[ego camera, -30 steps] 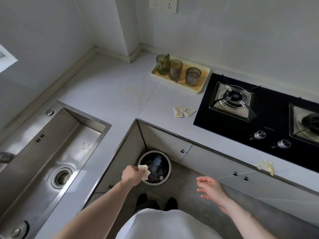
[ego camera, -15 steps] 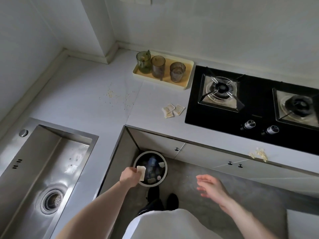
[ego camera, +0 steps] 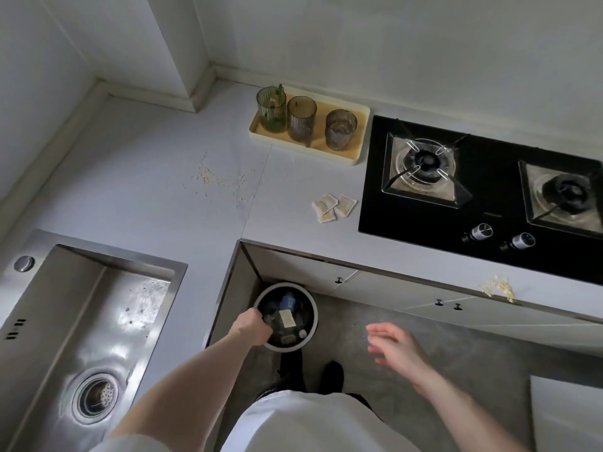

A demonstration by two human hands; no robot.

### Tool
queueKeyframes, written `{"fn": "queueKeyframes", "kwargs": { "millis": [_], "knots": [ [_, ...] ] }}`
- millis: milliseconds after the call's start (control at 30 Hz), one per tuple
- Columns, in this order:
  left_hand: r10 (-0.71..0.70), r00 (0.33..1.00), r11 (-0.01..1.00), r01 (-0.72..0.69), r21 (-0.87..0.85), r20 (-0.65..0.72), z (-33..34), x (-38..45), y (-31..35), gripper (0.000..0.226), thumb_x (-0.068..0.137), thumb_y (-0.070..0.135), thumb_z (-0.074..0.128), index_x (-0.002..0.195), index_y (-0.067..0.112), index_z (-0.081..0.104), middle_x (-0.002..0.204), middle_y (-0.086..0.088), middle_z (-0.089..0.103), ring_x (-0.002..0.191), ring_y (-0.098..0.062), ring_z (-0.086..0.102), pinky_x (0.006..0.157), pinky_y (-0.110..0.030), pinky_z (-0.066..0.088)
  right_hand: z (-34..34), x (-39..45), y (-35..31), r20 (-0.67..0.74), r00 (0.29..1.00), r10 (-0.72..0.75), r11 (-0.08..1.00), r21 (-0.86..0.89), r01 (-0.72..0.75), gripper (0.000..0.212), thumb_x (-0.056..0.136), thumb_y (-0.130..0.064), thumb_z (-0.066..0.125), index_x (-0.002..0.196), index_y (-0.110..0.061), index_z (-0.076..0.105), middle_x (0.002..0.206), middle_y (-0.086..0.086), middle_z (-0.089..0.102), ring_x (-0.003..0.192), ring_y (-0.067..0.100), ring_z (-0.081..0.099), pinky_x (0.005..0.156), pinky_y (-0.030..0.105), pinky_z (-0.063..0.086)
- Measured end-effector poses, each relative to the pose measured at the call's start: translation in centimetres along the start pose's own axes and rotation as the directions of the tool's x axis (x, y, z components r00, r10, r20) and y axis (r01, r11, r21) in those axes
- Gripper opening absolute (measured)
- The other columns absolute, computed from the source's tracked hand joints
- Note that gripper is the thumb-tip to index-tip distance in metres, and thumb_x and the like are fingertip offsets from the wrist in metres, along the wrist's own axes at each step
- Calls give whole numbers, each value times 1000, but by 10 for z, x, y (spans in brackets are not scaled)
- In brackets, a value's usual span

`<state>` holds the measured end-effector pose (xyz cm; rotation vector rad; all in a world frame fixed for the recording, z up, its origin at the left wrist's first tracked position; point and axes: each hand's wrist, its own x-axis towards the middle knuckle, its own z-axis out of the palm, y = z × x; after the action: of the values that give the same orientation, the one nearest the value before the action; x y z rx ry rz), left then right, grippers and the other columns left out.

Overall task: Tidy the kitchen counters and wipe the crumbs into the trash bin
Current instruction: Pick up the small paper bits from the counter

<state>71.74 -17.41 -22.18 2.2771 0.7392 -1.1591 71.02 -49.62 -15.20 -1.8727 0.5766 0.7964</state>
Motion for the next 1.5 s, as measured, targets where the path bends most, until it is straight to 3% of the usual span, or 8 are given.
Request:
{"fn": "queueKeyframes", "kwargs": {
  "millis": [133,267,400,467,700,1033,1233,1500],
  "knots": [
    [196,971,976,-207,-70,-137,-29,-14,24,42,87,25,63,130,22,62,127,2,67,116,-21,63,92,-28,50,11,3,-6,-5,1000,-23,1000,-10,23,16,94,-19,67,104,-30,71,109,-8,72,88,11,75,72,30,60],
    [454,836,877,-480,-10,-308,-73,-33,79,35,88,22,58,122,26,67,126,6,63,110,-18,64,92,-30,53,7,-3,-12,-55,998,-43,999,-12,43,16,90,-22,70,98,-37,71,106,-14,72,83,7,75,76,34,62],
    [628,699,760,-646,75,-341,-101,-43,151,32,89,26,67,121,27,66,135,6,50,102,-14,63,91,-31,54,-16,-15,-23,-129,988,-83,997,-5,83,18,88,-27,70,101,-39,69,111,-21,68,83,6,74,73,29,61],
    [666,691,744,-641,187,-281,-103,-36,184,43,87,29,67,130,26,63,146,2,42,119,-21,57,103,-36,49,-33,-16,-23,-158,983,-95,995,-5,96,20,85,-30,68,102,-40,69,113,-23,66,89,8,73,84,36,61],
    [523,846,794,-437,422,-107,-98,7,231,59,87,30,62,145,28,50,167,-5,7,148,-32,21,119,-45,31,-102,-20,-12,-264,960,-91,996,-48,82,29,88,-31,65,116,-36,64,119,-23,61,102,8,65,98,31,52],
    [442,881,822,-324,468,-167,-76,45,234,79,85,26,58,158,15,28,165,-1,22,142,-31,37,117,-38,33,-227,3,30,-391,920,-30,999,-24,22,26,92,-18,62,114,-30,64,122,-9,64,97,17,69,80,21,50],
    [468,773,881,-371,293,-428,-71,19,260,68,85,9,61,150,4,43,157,-13,40,135,-39,44,112,-49,41,-282,28,30,-365,928,-72,994,-105,35,22,92,-19,63,103,-37,62,125,-10,63,108,13,64,94,23,46],
    [350,646,840,-538,-79,-679,-61,-52,270,27,93,13,68,120,12,73,120,-4,73,101,-24,72,87,-32,56,-263,70,-52,-86,958,-275,926,-291,240,24,92,-21,61,113,-30,64,107,-12,65,59,-3,60,50,12,39]
  ]
}}
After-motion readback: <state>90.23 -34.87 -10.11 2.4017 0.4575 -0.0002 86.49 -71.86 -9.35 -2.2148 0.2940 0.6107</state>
